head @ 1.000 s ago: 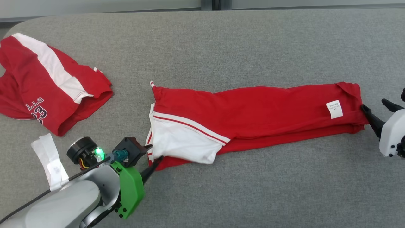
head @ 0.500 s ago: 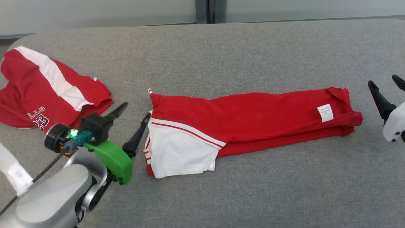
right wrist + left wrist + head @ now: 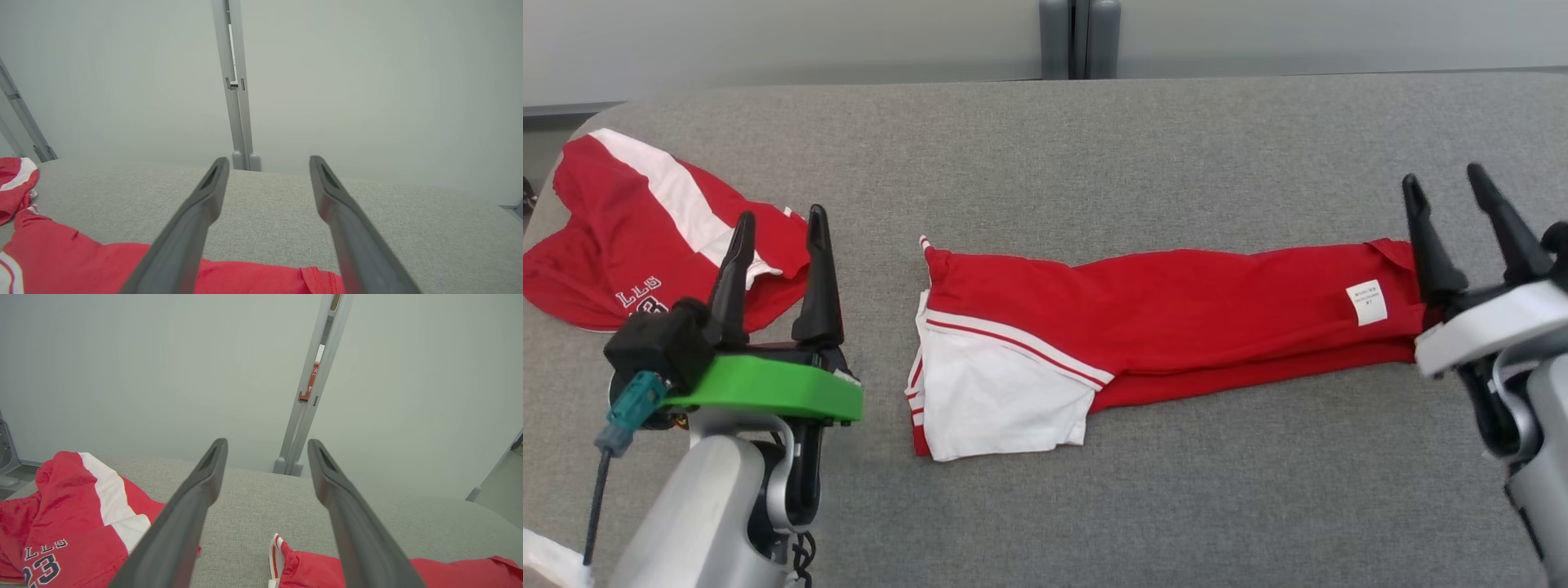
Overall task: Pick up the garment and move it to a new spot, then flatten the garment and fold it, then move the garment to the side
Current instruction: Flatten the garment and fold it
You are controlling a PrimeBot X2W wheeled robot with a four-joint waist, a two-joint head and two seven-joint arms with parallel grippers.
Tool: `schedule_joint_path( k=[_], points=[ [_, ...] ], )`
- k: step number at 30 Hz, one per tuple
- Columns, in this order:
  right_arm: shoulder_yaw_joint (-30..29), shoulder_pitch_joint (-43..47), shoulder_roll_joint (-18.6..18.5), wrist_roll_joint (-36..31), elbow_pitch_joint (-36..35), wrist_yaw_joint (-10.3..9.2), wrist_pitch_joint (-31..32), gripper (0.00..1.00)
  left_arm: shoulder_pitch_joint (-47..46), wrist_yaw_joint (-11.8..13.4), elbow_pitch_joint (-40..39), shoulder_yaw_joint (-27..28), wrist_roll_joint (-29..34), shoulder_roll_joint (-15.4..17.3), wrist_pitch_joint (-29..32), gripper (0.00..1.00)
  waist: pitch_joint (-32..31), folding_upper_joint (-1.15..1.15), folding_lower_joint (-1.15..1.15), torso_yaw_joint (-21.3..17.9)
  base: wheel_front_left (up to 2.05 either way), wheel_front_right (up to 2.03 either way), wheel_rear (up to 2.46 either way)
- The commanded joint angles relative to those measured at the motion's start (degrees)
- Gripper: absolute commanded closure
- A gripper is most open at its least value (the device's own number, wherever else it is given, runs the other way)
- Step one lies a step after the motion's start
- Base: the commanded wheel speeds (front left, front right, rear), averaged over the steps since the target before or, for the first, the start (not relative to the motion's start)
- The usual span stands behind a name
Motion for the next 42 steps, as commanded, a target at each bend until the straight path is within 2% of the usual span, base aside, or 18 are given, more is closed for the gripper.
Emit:
schedule_joint_path(
  k=[1,6,10,16,23,24,25,33,42],
  points=[
    [-1.7,3.3,2.0,-2.5,-2.3,-0.10,-0.2,0.00,2.0,-2.0,-0.7,2.1,2.9,-2.0,-0.2,0.00,-0.2,0.00,0.00,0.2,0.00,0.00,0.00],
    [-7.5,11.0,9.6,-7.0,-8.0,-0.09,-0.2,0.00,8.6,-8.5,-0.6,8.8,13.5,-9.3,-0.2,0.00,-1.4,0.00,0.00,-0.1,0.00,0.00,0.00],
    [-9.7,13.9,12.6,-8.6,-9.5,-0.09,-0.2,0.00,13.1,-12.2,-0.3,13.1,20.2,-13.8,-0.2,0.00,-1.6,0.00,0.00,-0.5,0.00,0.00,0.00],
    [-10.6,13.8,13.4,-9.9,-9.9,-0.09,-0.2,0.00,13.7,-16.4,1.4,17.0,24.5,-16.3,-0.2,0.00,-0.6,0.00,0.00,-0.2,0.00,0.00,0.00],
    [-11.0,10.2,12.6,-11.9,-5.4,-0.09,-0.2,0.00,11.3,-18.1,1.6,17.4,24.8,-16.9,-0.2,0.00,1.6,0.00,0.00,1.6,0.00,0.00,0.00],
    [-11.2,9.3,12.4,-11.9,-4.1,-0.09,-0.2,0.67,11.2,-18.1,1.5,17.0,24.4,-16.9,-0.2,0.00,1.9,0.00,0.00,1.9,0.00,0.00,0.00],
    [-11.8,8.5,12.2,-12.0,-2.4,-0.09,-0.2,1.00,10.9,-18.2,1.5,16.6,24.1,-16.9,-0.2,0.00,2.3,0.00,0.00,2.3,0.00,0.00,0.00],
    [-13.4,3.2,11.1,-13.9,12.0,-0.09,6.2,1.00,10.7,-18.1,2.1,15.2,22.9,-16.9,-0.2,0.00,3.1,0.00,0.00,4.2,0.00,0.00,0.00],
    [-13.9,3.9,11.1,-12.7,16.8,-0.09,6.1,1.00,11.9,-17.7,2.8,15.6,22.7,-16.9,-0.2,0.00,2.1,0.00,0.00,3.2,0.00,0.00,0.00]
  ],
)
